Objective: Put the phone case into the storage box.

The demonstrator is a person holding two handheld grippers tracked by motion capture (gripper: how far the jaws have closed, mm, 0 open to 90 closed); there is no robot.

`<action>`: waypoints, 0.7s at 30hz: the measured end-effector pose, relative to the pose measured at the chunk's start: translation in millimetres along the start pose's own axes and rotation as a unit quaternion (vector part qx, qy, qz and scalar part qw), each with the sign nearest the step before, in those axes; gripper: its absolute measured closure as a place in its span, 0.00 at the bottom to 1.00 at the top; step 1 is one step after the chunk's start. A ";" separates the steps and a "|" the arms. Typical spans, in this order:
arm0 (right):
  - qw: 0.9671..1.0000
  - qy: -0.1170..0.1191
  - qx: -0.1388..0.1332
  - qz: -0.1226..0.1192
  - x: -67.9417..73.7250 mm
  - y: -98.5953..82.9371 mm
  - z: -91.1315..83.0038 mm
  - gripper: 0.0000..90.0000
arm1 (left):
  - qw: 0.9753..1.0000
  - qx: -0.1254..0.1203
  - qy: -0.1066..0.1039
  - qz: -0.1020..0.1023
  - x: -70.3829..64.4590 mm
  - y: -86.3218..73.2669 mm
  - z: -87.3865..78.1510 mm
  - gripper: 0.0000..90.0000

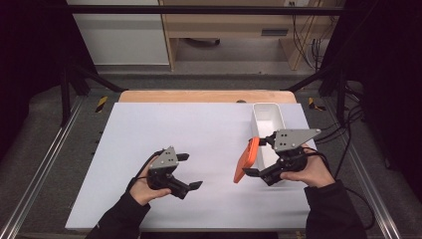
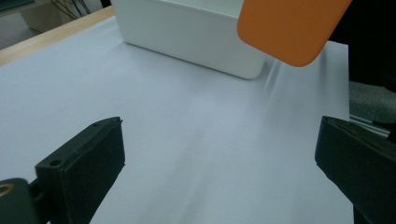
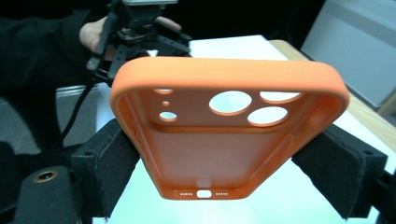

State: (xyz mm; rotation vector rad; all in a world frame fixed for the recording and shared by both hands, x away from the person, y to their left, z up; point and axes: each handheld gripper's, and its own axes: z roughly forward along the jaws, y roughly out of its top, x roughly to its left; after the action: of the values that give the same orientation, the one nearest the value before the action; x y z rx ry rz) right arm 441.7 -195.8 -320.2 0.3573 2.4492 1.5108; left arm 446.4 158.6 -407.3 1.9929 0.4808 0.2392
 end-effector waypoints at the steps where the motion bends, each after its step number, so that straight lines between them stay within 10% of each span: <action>1: 1.000 -0.005 -0.002 0.002 -1.0 0.7 -1.7 0.18 | 1.000 -0.001 0.005 -0.002 2.0 -1.5 -2.9 0.01; 21: 0.994 -0.100 -0.035 0.022 -13.2 25.9 -24.1 0.18 | 0.994 -0.046 0.086 -0.057 32.8 -32.3 -53.4 0.01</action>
State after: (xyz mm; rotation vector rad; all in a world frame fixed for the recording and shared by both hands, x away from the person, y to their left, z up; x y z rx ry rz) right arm 448.3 -209.0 -285.4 0.5238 2.2424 1.4961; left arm 448.8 228.9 -413.2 1.8563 0.6787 0.3574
